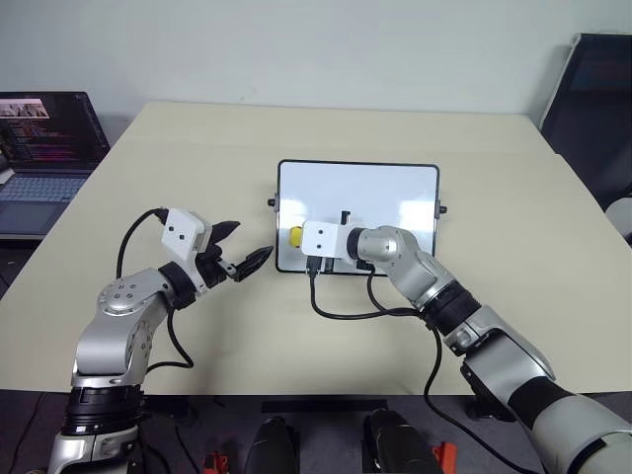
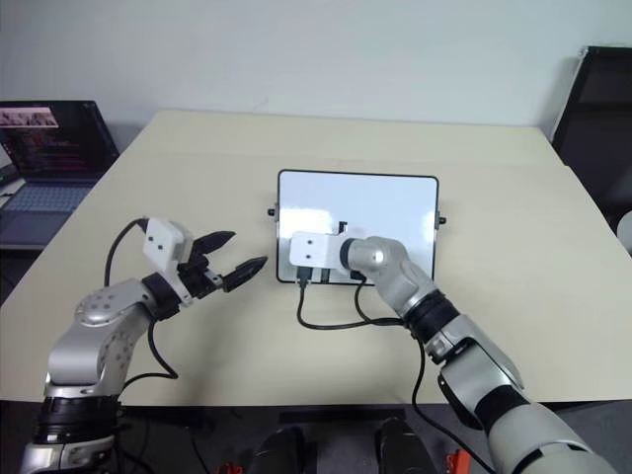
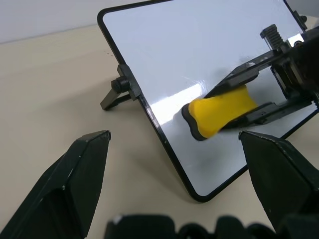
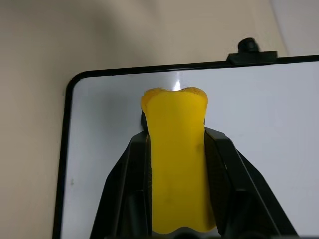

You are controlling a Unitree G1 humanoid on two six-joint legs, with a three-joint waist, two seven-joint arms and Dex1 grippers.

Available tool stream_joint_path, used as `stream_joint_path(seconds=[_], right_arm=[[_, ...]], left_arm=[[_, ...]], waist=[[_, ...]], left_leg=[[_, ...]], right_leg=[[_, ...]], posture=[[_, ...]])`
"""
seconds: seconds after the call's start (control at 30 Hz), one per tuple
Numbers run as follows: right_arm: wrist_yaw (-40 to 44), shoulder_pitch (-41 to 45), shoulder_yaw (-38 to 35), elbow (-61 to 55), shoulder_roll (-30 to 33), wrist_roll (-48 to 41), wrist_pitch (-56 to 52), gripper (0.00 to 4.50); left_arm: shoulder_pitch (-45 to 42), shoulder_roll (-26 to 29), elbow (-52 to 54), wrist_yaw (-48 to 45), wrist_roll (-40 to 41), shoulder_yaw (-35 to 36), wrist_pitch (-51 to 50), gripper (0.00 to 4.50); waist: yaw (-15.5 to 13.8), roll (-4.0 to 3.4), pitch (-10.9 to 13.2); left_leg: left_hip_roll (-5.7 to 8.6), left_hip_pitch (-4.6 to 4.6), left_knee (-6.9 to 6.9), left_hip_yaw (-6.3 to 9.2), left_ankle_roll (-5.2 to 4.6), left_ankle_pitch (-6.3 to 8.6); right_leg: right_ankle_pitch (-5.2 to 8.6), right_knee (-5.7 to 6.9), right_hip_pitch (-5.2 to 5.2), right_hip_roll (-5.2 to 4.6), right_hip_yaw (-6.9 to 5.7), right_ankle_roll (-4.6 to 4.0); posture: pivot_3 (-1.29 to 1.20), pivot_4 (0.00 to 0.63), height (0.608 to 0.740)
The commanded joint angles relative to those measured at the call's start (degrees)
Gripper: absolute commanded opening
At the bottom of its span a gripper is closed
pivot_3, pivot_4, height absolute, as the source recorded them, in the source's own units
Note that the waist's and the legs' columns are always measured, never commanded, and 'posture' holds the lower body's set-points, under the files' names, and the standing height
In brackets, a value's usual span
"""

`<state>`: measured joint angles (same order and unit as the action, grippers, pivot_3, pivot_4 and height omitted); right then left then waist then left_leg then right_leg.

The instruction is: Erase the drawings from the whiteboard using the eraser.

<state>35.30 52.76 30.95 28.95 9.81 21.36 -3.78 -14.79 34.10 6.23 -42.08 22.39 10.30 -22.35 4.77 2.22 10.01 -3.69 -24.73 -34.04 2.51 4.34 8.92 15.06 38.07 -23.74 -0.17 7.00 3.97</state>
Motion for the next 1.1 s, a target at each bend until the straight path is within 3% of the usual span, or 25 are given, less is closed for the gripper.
stream_joint_path(seconds=[0.03, 0.23, 0.4, 0.53, 0.67, 0.93, 1.1], right_arm=[[-5.6, 1.4, -4.6, 1.4, 0.7, 0.5, -1.3, 1.1], [-12.1, 3.7, -7.3, 5.2, 1.5, 0.7, 0.5, 1.1], [-1.8, -2.4, -2.6, -0.8, 3.1, 0.6, 0.2, 1.1], [-1.6, -7.1, -5.0, -10.8, 4.4, -0.4, -1.5, 1.1], [-3.3, -13.5, -13.3, -25.5, 3.5, -5.4, -11.0, 1.09], [-7.7, -35.0, -30.8, -60.1, 2.6, -12.1, -36.4, 1.09], [-10.9, -41.6, -39.8, -70.7, -1.3, -16.3, -54.2, 1.09]], left_arm=[[-1.0, 0.2, 1.0, -0.6, 0.4, -0.1, 0.8, 4.5], [-2.1, -0.1, 0.4, -1.4, 0.5, -0.9, 0.9, 4.5], [-2.8, -0.4, 0.5, -1.7, 0.7, -1.6, 0.5, 4.5], [-2.5, 0.1, 1.9, -3.7, 1.5, -3.0, -0.5, 4.5], [-3.3, 0.8, 3.3, -6.8, 2.3, -5.0, -1.8, 4.5], [-10.0, 0.9, 4.0, -15.3, 2.8, -13.0, -3.3, 4.5], [-17.7, -2.2, -0.5, -19.6, 1.5, -18.5, -2.1, 4.5]], waist=[[-0.1, 0.0, 0.0], [-0.1, 0.0, 0.0], [0.0, 0.01, 0.0], [-0.1, 0.0, 0.0], [-0.2, -0.01, 0.0], [-1.3, -0.02, 0.0], [-1.5, -0.03, 0.0]], left_leg=[[0.0, 0.0, -0.01, 0.01, 0.0, -0.01], [0.02, 0.0, -0.03, 0.03, -0.02, -0.06], [0.0, 0.0, 0.03, 0.06, -0.03, -0.06], [0.0, 0.0, 0.06, 0.06, -0.02, -0.05], [0.02, -0.06, 0.03, 0.07, -0.02, -0.06], [0.01, -0.1, 0.1, 0.16, 0.0, -0.04], [0.03, -0.1, 0.04, 0.14, 0.01, -0.04]], right_leg=[[-0.02, 0.0, 0.0, 0.0, -0.01, -0.01], [-0.08, 0.0, 0.02, -0.01, -0.02, -0.05], [-0.01, -0.04, 0.03, 0.02, -0.03, 0.03], [0.02, -0.04, 0.03, 0.02, -0.02, 0.07], [0.04, -0.05, 0.01, 0.01, -0.01, 0.04], [0.16, -0.08, -0.02, 0.02, -0.11, 0.0], [0.18, -0.06, -0.02, 0.0, -0.08, -0.02]], posture=[[0.0, 0.15, 0.74], [0.0, 0.15, 0.74], [0.0, 0.15, 0.74], [0.0, 0.15, 0.74], [0.0, 0.15, 0.74], [0.0, 0.15, 0.74], [0.0, 0.15, 0.74]])
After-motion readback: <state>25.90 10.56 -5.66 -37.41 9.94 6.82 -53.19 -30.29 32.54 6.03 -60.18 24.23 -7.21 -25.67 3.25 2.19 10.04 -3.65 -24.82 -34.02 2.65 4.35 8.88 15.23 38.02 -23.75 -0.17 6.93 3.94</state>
